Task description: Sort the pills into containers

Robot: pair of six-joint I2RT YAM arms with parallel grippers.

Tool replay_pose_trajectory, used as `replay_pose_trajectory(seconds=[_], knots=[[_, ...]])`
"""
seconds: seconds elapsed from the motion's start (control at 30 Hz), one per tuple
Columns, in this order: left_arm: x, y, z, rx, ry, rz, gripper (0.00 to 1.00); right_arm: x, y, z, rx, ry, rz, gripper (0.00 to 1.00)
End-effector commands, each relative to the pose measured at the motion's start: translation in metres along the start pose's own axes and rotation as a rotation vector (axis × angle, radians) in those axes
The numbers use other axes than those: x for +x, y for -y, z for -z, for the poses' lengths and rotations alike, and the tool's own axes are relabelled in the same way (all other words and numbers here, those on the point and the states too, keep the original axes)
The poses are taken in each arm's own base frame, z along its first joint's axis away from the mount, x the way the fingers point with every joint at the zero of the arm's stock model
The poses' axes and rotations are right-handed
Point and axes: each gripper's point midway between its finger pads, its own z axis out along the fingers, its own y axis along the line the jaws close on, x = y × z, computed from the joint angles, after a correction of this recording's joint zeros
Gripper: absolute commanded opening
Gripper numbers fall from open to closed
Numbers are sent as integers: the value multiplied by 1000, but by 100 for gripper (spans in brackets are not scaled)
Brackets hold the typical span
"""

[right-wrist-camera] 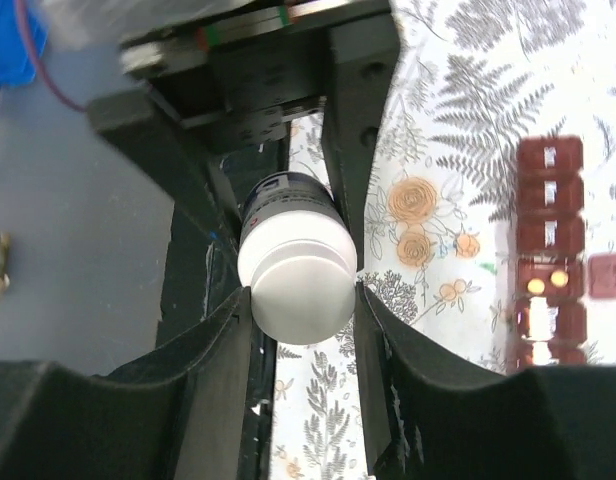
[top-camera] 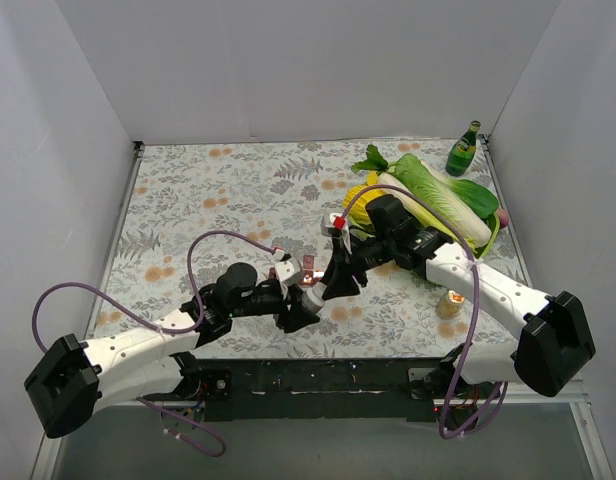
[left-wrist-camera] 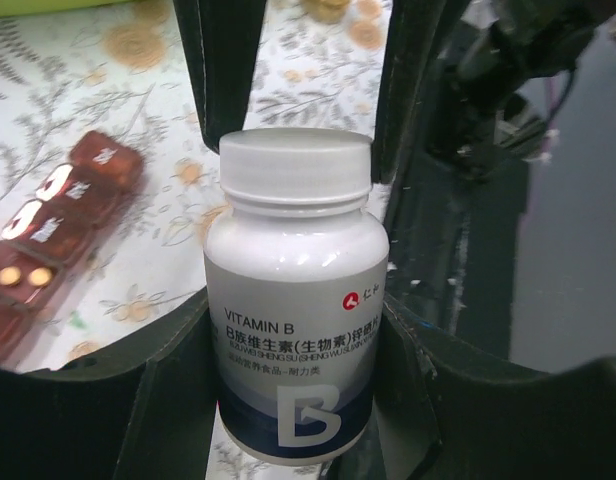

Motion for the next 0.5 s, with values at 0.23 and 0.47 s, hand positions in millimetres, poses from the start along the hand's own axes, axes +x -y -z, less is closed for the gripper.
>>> replay_pose_trajectory(seconds=[0.23,0.47], knots=[[-88,-46,-7,-250,249,-183,0,-7,-6,-27,-66,45,-568,59],[-41,-22,-4,-101,131,-190,0,-50,14,20,-26,174,-284,91]])
